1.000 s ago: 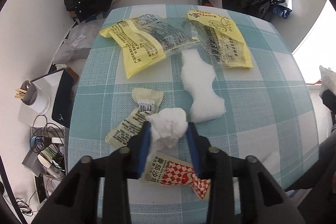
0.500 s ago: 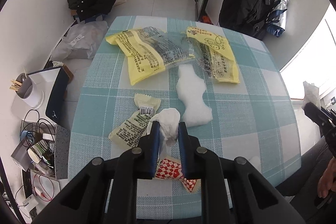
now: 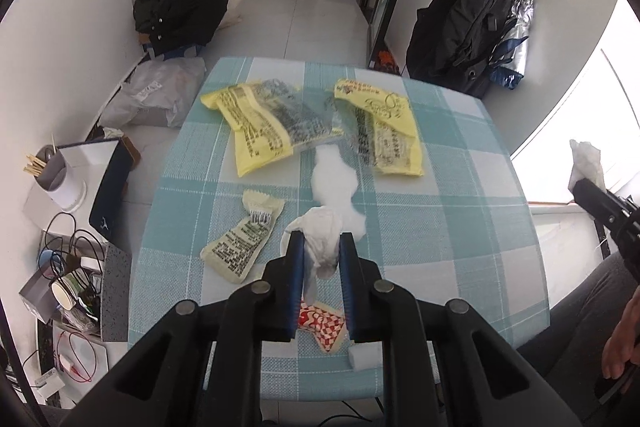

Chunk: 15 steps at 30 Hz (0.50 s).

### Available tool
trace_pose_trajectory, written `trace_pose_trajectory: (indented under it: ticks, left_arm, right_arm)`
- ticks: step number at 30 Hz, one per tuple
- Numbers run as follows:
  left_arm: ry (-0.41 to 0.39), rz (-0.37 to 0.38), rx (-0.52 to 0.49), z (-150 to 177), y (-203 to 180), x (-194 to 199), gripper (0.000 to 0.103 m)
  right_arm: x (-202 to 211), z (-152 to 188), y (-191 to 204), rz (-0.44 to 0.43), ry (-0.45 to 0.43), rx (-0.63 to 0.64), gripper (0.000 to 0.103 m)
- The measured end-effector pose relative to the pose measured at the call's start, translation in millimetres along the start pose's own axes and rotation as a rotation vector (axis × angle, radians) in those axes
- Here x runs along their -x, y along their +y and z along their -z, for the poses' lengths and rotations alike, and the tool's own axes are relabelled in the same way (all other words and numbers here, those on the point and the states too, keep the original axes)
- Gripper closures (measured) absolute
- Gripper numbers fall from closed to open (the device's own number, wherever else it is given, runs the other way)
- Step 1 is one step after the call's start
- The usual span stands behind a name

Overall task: Collect trash
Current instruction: 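Carry both white tissues with both tools over the white bin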

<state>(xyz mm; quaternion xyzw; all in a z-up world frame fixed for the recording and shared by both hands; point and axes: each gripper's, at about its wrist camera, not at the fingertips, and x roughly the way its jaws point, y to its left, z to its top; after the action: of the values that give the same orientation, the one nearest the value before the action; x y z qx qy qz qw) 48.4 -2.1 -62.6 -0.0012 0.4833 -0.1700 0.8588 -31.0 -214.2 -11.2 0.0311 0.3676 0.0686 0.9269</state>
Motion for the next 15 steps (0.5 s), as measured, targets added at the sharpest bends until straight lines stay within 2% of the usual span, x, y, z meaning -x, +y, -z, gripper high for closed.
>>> trace_pose_trajectory:
  ticks: [4, 7, 15]
  left_arm:
    - [-0.019, 0.025, -0.005, -8, -12, 7, 0.090]
    - [-0.040, 0.040, -0.033, -15, -26, 14, 0.090]
    - [-0.102, 0.106, -0.094, -34, -73, 35, 0.090]
  right_arm:
    - [20, -12, -5, 0.024, -0.043, -0.009, 0.091]
    - [37, -21, -8, 0.087, -0.080, 0.014, 0.091]
    - [81, -40, -30, 0.172, -0.164, 0.025, 0.091]
